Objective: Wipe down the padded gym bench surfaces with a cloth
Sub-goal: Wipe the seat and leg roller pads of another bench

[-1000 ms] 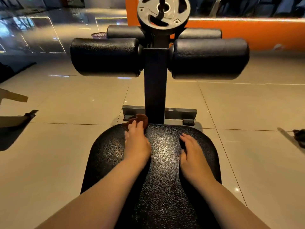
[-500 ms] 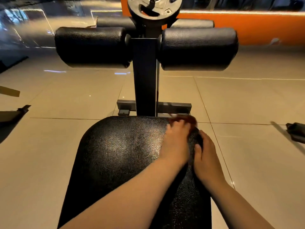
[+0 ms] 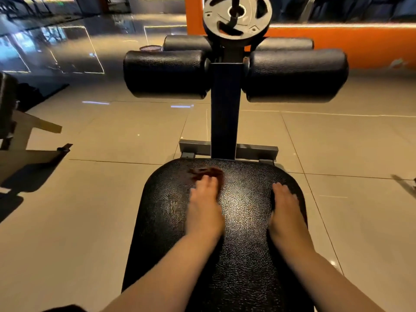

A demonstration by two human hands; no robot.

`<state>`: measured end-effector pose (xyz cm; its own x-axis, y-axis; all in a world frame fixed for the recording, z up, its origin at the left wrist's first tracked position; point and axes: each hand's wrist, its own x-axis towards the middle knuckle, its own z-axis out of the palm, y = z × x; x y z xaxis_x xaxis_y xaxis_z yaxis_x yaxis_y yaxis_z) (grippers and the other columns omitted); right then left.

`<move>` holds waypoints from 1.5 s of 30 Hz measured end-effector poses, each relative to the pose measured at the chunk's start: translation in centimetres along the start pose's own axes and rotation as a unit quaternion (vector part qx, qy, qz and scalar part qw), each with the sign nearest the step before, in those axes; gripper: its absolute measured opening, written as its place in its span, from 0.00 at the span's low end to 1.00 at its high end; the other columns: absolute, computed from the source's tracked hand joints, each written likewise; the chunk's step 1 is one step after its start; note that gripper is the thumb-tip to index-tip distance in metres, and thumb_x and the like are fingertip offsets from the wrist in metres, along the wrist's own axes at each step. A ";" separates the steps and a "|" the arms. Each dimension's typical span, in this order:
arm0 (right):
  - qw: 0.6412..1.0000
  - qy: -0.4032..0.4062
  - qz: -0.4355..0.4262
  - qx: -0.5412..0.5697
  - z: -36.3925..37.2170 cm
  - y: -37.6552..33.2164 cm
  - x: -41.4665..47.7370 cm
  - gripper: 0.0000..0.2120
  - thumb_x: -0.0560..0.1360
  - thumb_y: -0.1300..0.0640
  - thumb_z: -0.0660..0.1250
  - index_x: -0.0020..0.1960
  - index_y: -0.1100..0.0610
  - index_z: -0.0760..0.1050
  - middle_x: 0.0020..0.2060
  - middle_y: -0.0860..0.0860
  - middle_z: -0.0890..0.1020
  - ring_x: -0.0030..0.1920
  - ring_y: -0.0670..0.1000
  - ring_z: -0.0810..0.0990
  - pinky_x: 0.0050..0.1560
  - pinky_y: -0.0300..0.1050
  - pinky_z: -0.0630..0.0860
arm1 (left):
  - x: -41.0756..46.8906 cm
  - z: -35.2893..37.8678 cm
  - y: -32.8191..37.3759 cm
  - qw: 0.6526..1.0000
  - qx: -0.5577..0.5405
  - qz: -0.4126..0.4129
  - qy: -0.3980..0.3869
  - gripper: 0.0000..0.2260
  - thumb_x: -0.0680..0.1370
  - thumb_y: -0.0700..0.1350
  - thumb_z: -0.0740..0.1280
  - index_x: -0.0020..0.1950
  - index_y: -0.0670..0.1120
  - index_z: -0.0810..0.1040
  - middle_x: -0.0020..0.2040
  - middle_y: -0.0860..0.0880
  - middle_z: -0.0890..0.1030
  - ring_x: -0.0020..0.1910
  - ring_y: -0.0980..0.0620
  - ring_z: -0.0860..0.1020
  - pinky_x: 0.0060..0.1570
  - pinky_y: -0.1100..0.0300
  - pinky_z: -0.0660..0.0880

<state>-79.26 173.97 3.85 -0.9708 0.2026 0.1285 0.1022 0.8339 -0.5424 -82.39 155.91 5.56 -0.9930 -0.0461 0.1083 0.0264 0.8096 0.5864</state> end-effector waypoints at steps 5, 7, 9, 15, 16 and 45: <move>1.000 0.005 -0.026 0.006 0.2 -1.1 -1.6 0.29 0.80 0.68 0.57 0.80 0.58 0.58 0.79 0.53 0.61 0.80 0.51 0.53 0.74 0.37 0.39 | -3.7 -0.2 1.4 0.967 0.062 0.210 -0.133 0.35 0.77 0.34 0.64 0.80 0.54 0.56 0.81 0.53 0.55 0.79 0.48 0.51 0.79 0.48 0.46; 1.000 0.006 -0.030 0.000 0.2 -0.8 -1.5 0.29 0.80 0.69 0.57 0.79 0.58 0.59 0.78 0.54 0.62 0.80 0.51 0.55 0.75 0.38 0.40 | -2.9 -1.8 -1.4 0.980 0.079 0.152 -0.104 0.37 0.77 0.34 0.65 0.80 0.57 0.56 0.80 0.56 0.55 0.79 0.46 0.50 0.78 0.44 0.49; 0.999 0.010 -0.030 -0.012 0.4 -0.9 -1.6 0.30 0.79 0.71 0.56 0.79 0.58 0.59 0.79 0.55 0.62 0.80 0.51 0.55 0.76 0.38 0.40 | -2.2 -3.4 -5.2 0.996 0.069 0.036 -0.047 0.35 0.77 0.33 0.64 0.79 0.56 0.57 0.79 0.56 0.58 0.79 0.44 0.53 0.78 0.44 0.54; 0.999 0.015 -0.014 -0.025 0.5 -1.6 -2.2 0.31 0.79 0.72 0.54 0.80 0.58 0.56 0.80 0.54 0.59 0.80 0.51 0.51 0.75 0.38 0.38 | -7.3 -1.9 -2.4 1.000 0.004 0.019 -0.012 0.33 0.79 0.36 0.62 0.80 0.54 0.56 0.80 0.54 0.56 0.80 0.43 0.51 0.77 0.51 0.47; 0.999 0.012 -0.017 -0.026 0.5 -1.6 -2.3 0.30 0.80 0.71 0.55 0.80 0.58 0.56 0.80 0.55 0.59 0.80 0.51 0.52 0.76 0.39 0.39 | -8.9 -1.1 -1.2 0.996 -0.001 0.076 -0.044 0.34 0.78 0.35 0.62 0.80 0.54 0.55 0.80 0.54 0.55 0.80 0.44 0.50 0.78 0.51 0.45; 0.995 0.001 0.033 0.098 0.6 -4.7 -10.7 0.20 0.82 0.65 0.59 0.73 0.59 0.69 0.75 0.54 0.68 0.77 0.52 0.61 0.79 0.51 0.54 | -11.1 -5.2 -8.3 0.994 0.018 -0.087 0.057 0.26 0.81 0.42 0.58 0.79 0.45 0.58 0.77 0.43 0.60 0.77 0.39 0.58 0.78 0.46 0.53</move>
<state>-69.53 167.58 4.50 -0.9631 0.2541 0.0884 0.1211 0.7027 -0.7011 -70.98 146.62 3.66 -0.9627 -0.2519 0.0986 -0.1515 0.8040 0.5750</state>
